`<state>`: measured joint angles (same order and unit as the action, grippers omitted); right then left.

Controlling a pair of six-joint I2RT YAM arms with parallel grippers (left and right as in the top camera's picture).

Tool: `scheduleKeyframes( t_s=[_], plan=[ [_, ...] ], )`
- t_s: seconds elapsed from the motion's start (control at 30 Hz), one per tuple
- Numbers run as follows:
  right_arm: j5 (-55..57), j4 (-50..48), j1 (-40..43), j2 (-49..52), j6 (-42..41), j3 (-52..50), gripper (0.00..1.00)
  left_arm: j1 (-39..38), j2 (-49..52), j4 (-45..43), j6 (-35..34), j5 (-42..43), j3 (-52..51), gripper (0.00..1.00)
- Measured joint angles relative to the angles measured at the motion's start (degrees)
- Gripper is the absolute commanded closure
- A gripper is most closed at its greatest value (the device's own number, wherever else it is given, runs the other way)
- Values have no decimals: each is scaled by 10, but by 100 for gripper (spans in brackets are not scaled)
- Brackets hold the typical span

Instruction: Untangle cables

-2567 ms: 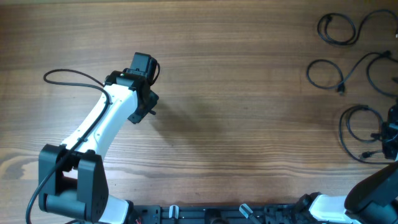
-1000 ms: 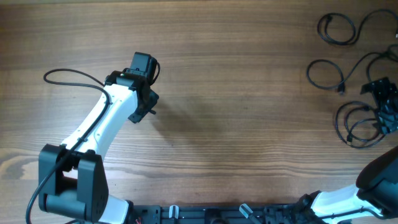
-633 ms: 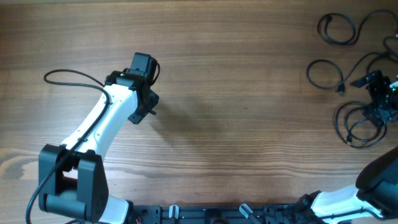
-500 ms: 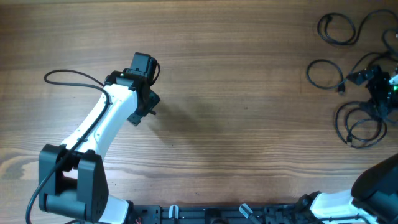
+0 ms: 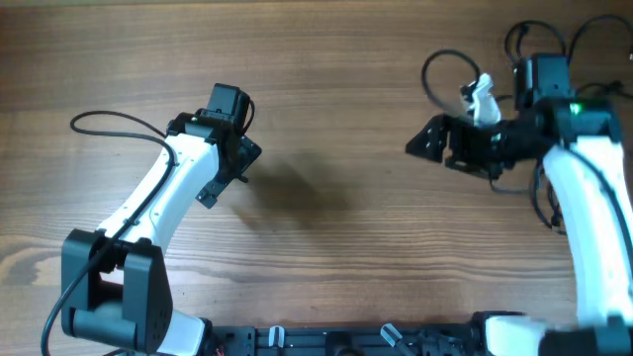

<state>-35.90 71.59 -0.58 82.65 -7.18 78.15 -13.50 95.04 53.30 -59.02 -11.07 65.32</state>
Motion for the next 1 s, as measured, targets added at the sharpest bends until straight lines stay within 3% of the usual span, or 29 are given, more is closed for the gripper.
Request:
scheduleKeyframes(
  t_s=[0.2,0.8,1.0],
  plan=[
    [17,58,-40,-133,-5,0,0,0,0,0,0,0,0,0],
    [139,14,-41,-133,-4,-14,0,0,0,0,0,0,0,0],
    [163,-19,-41,-158,37,-19,0,0,0,0,0,0,0,0]
  ],
)
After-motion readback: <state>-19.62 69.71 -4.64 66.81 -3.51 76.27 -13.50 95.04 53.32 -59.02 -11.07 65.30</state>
